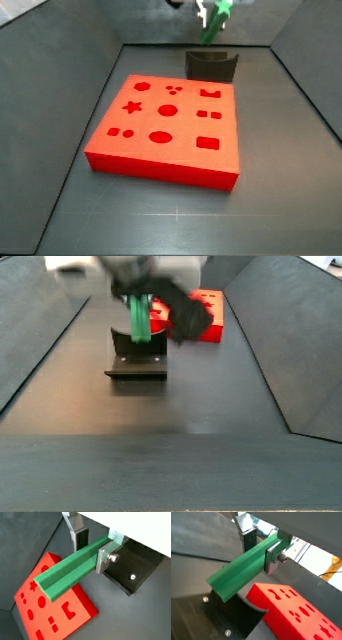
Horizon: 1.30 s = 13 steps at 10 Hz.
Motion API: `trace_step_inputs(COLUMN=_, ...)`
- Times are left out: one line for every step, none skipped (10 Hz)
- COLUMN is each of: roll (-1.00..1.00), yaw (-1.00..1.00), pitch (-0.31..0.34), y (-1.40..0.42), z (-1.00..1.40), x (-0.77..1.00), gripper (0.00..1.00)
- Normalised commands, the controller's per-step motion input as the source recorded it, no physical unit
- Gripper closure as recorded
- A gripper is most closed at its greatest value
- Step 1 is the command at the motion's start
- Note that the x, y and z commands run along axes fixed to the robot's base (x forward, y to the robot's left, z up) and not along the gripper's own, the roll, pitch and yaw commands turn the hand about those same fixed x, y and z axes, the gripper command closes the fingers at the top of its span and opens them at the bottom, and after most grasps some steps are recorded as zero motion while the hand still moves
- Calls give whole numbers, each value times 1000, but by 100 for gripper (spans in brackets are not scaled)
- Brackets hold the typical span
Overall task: Pick up the star object. Move up. Place the star object on the fixture. Regrasp the star object. Move to above the board. Insert the star object.
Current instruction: Place the star object on the fixture, then regrasp the star object.
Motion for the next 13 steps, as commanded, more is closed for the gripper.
trace_step_inputs(roll=-467, yaw=-222, pitch=115, y=143, z=-1000, x=169, gripper=100)
trace_step_inputs(roll=-315, yaw=-222, pitch=74, y=143, z=-1000, x=179, gripper=100)
trace_step_inputs(roll=-207, yaw=-204, pitch=27, y=138, z=-1000, x=193, gripper=100)
trace_step_inputs(roll=-188, yaw=-185, pitch=-4, y=119, z=-796, x=160, gripper=100)
trace_step_inputs(roll=-182, yaw=-162, pitch=-27, y=92, z=-595, x=132, gripper=100)
trace_step_inputs(roll=-167, yaw=-134, pitch=-42, y=76, z=-419, x=106, gripper=100)
trace_step_inputs(roll=-137, yaw=-101, pitch=-62, y=84, z=-308, x=81, gripper=100)
trace_step_inputs(roll=-131, yaw=-80, pitch=-64, y=83, z=-308, x=73, gripper=100)
trace_step_inputs(roll=-131, yaw=-60, pitch=-63, y=82, z=-308, x=73, gripper=100)
trace_step_inputs(roll=-130, yaw=-42, pitch=-62, y=82, z=-308, x=72, gripper=100)
trace_step_inputs(roll=0, yaw=0, pitch=0, y=0, z=0, x=0, gripper=0)
trace_step_inputs(roll=5, yaw=3, pitch=-40, y=0, z=1000, x=0, gripper=0)
trace_step_inputs(roll=9, yaw=14, pitch=-31, y=2, z=1000, x=-12, gripper=0)
